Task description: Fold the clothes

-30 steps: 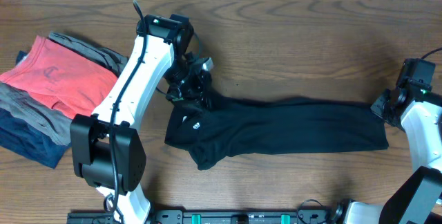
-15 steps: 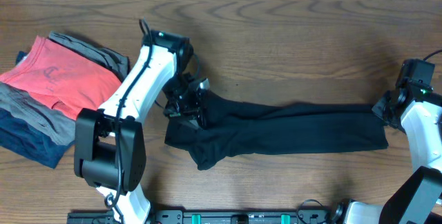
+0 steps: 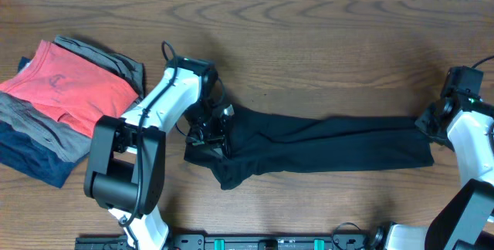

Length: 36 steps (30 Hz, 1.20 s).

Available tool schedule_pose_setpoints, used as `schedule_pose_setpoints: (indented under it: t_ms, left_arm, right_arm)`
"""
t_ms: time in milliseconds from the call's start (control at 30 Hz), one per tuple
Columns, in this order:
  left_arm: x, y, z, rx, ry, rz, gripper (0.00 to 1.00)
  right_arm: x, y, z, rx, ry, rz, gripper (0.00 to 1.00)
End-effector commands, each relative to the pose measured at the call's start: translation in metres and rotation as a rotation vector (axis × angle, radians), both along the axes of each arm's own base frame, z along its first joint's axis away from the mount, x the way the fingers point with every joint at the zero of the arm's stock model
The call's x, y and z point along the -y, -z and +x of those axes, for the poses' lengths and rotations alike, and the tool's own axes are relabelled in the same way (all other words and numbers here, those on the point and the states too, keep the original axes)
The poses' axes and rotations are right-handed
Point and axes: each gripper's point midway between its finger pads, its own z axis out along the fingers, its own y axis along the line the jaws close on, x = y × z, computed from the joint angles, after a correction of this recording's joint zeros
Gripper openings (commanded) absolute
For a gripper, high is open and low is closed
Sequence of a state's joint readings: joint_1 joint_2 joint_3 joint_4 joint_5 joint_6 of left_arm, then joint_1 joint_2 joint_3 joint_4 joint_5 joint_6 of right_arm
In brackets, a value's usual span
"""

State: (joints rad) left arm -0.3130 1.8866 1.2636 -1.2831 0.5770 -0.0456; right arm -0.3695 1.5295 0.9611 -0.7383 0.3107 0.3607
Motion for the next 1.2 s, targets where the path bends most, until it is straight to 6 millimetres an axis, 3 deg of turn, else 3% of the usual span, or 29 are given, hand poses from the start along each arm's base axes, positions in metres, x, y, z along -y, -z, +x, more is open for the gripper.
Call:
schedule_pose_setpoints:
  t_ms: [0,33,133,200,267,433,633,733,1033,1100,1167]
  left_arm:
    - [0.006,-0.003,-0.010,-0.018,0.015,-0.002,0.17]
    - [0.008,-0.002,-0.011,-0.014,0.026,-0.003,0.39]
    - [0.010,0.000,-0.011,0.000,0.044,0.004,0.56]
    - [0.006,0.001,-0.010,0.006,0.050,0.023,0.56]
    - [-0.002,0.001,-0.006,0.017,0.051,0.053,0.56]
    - [-0.019,-0.012,0.020,0.126,-0.008,0.105,0.56]
    - [-0.040,-0.038,0.053,0.315,-0.146,0.155,0.57]
    - [-0.043,-0.049,0.055,0.358,-0.173,0.150,0.59]
    - [-0.044,-0.054,0.053,0.368,-0.173,0.146,0.59]
    - [-0.044,-0.054,0.053,0.368,-0.173,0.146,0.59]
    - [-0.044,-0.054,0.053,0.369,-0.173,0.146,0.59]
  right_arm:
    - [0.008,0.002,-0.007,-0.017,0.041,-0.018,0.06]
    - [0.009,0.002,-0.008,-0.023,0.042,-0.022,0.12]
    - [0.010,0.002,-0.013,-0.048,0.038,-0.023,0.20]
    - [0.012,0.003,-0.018,-0.063,0.034,-0.015,0.26]
    - [0.012,0.006,-0.019,-0.066,-0.002,0.021,0.39]
    - [-0.006,0.015,-0.015,-0.002,-0.145,0.243,0.55]
    - [-0.018,0.027,-0.021,0.046,-0.191,0.445,0.54]
    - [-0.019,0.040,-0.024,0.010,-0.226,0.471,0.62]
    - [-0.017,0.083,-0.020,-0.042,-0.220,0.519,0.67]
    - [-0.019,0.089,-0.021,-0.055,-0.218,0.532,0.56]
    - [-0.019,0.090,-0.021,-0.056,-0.217,0.534,0.38]
